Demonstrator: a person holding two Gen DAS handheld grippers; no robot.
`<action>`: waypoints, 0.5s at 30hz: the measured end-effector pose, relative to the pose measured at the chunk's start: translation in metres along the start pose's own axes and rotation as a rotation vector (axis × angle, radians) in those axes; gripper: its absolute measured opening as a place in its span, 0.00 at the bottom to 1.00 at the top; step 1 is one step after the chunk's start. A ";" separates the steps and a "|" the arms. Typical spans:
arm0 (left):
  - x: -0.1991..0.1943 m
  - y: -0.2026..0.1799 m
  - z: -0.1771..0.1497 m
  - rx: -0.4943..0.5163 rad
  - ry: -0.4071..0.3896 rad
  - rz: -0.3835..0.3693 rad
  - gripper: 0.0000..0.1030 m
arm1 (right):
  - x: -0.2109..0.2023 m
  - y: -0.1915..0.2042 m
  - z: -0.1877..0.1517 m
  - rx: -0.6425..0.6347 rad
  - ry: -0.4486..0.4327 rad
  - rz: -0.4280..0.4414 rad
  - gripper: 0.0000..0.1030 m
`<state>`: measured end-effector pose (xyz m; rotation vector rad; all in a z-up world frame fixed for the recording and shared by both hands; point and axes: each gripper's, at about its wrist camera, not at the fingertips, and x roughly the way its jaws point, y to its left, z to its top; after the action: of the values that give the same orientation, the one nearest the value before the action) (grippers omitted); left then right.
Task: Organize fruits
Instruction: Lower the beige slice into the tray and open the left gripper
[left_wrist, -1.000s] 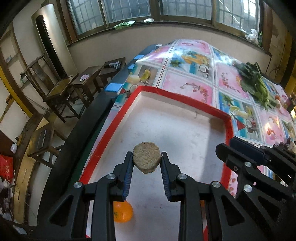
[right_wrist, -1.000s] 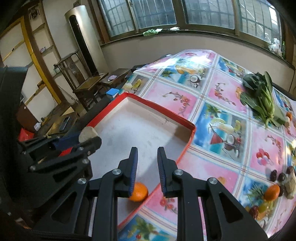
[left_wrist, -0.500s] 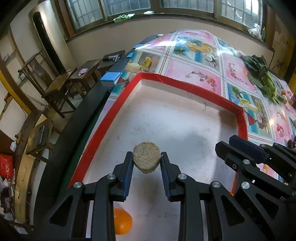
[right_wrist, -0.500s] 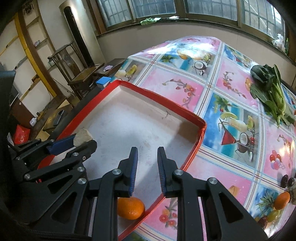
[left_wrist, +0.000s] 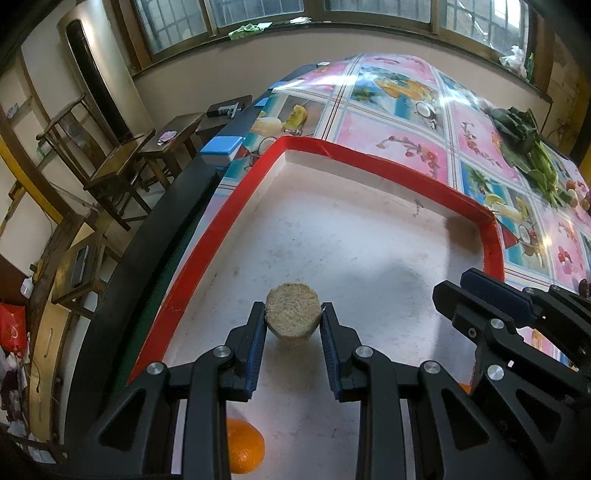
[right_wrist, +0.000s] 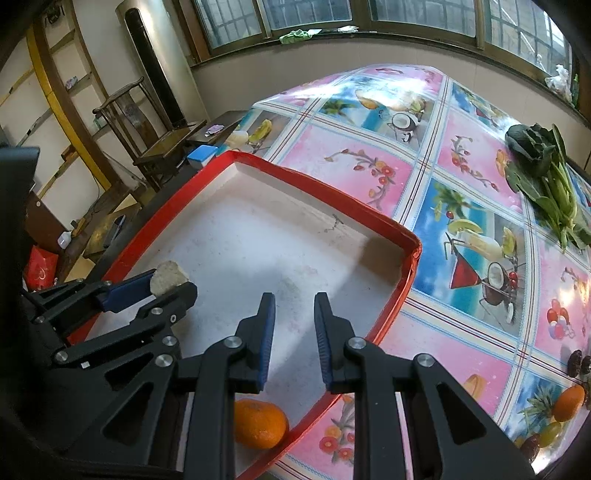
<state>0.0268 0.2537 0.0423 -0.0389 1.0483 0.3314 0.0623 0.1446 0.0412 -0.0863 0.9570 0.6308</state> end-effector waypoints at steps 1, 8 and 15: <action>0.000 0.000 0.000 0.001 0.000 0.001 0.28 | 0.000 0.000 0.000 0.001 0.000 0.000 0.23; 0.005 -0.001 -0.001 0.007 0.009 0.010 0.28 | 0.001 0.000 0.000 0.002 0.002 0.000 0.23; 0.009 -0.001 -0.002 0.004 0.011 0.016 0.28 | 0.005 -0.001 -0.002 0.004 0.009 -0.007 0.23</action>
<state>0.0293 0.2544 0.0330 -0.0290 1.0607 0.3436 0.0639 0.1452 0.0363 -0.0887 0.9662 0.6223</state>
